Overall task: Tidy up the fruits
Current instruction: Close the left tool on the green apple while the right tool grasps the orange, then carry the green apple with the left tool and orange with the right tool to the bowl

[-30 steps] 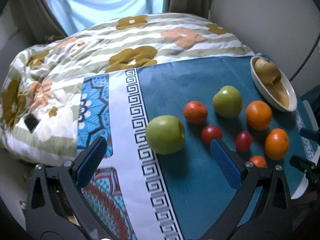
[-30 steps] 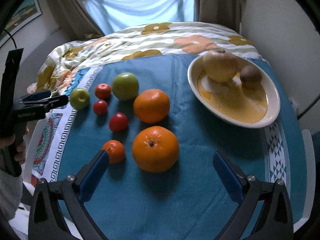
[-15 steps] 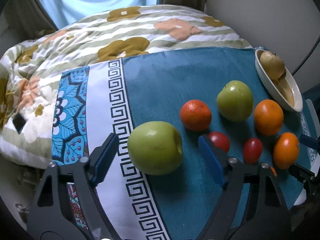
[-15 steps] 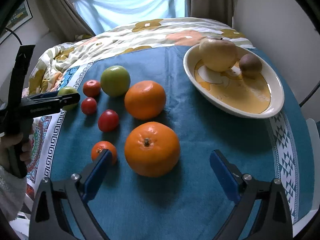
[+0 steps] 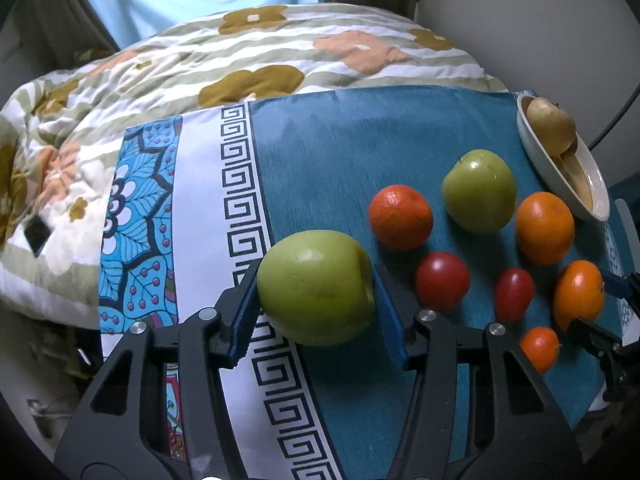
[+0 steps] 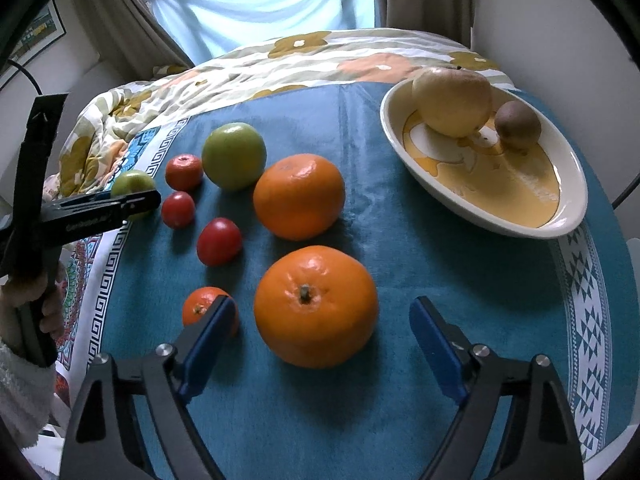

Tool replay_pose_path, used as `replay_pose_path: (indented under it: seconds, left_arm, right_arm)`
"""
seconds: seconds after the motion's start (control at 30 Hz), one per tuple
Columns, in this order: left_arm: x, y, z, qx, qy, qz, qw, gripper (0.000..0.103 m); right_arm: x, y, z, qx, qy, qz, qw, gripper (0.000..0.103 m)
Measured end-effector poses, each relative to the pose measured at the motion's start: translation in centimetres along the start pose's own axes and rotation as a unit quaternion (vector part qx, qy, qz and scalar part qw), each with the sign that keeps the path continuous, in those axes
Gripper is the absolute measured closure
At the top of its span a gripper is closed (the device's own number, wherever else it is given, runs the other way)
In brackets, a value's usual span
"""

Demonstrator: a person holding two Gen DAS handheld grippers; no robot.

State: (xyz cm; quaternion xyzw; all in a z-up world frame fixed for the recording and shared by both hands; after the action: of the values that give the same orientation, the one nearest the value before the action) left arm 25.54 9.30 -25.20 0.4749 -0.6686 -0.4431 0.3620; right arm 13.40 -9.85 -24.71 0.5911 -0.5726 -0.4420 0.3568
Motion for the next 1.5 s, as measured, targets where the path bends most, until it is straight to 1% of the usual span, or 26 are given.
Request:
replay_pose_path:
  seconds: [0.07,0.13,0.33,0.37,0.4,0.43,0.57,0.77,0.93,1.07,1.27,1.5]
  left_arm:
    - [-0.1,0.1,0.3,0.0,0.001,-0.005,1.0,0.046]
    - [-0.1,0.3,0.6,-0.001,0.002,-0.009,1.0,0.046]
    - [-0.2,0.6,1.5,-0.004,0.008,-0.017,0.9998,0.046]
    - [-0.2,0.7,1.7,-0.005,0.008,-0.018,0.9998,0.046]
    - [-0.2,0.7,1.9,-0.006,0.008,-0.018,0.9998,0.046]
    - [-0.2,0.8,2.0,-0.007,0.009,-0.019,0.9998,0.046]
    - [0.1,1.5,2.6,-0.005,0.014,-0.019,0.9997,0.046]
    - [0.6,3.5,3.6,0.006,0.022,-0.02,0.9995,0.046]
    - [1.2,6.1,4.1,0.019,0.031,-0.017,0.9992,0.046]
    - [2.2,8.5,4.3,0.028,0.036,-0.023,0.9987,0.046]
    - [4.7,12.2,3.7,0.053,0.051,-0.038,0.9966,0.046]
    - [9.5,14.5,2.0,0.076,0.065,-0.045,0.994,0.046]
  right_arm:
    - [0.0,-0.1,-0.1,0.0,0.003,0.001,1.0,0.018]
    - [-0.1,-0.3,-0.2,-0.003,0.005,-0.001,1.0,0.025]
    - [-0.1,-0.6,-0.2,-0.003,0.014,-0.008,1.0,0.027]
    - [-0.1,-0.6,-0.2,-0.003,0.017,-0.008,1.0,0.03]
    - [-0.2,-0.7,-0.2,-0.005,0.021,-0.009,1.0,0.042]
    - [-0.3,-0.8,-0.2,-0.007,0.025,-0.005,1.0,0.044]
    - [-0.5,-0.6,-0.2,-0.003,0.033,-0.007,0.999,0.045]
    - [-0.8,0.9,-0.4,0.007,0.046,-0.009,0.999,0.045]
    - [-0.7,2.9,-0.7,0.015,0.05,-0.018,0.998,0.045]
    - [-0.2,5.4,-1.2,0.025,0.051,-0.032,0.998,0.045]
    - [1.8,8.9,-2.4,0.041,0.07,-0.038,0.996,0.045]
    - [6.5,12.0,-3.5,0.052,0.101,-0.035,0.993,0.045]
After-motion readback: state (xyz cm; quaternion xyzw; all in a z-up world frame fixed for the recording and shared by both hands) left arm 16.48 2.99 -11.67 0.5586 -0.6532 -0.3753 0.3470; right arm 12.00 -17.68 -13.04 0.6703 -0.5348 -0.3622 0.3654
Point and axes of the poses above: each gripper's, at about its wrist camera, not at the fingertips, and y roughly against the way its jaws point, x to its right, z to its underside, the point moved 3 cm from there along -y, roughly the way its jaws point, and after that the axes turned 10 degrees about -x, right-handed, at the moved point
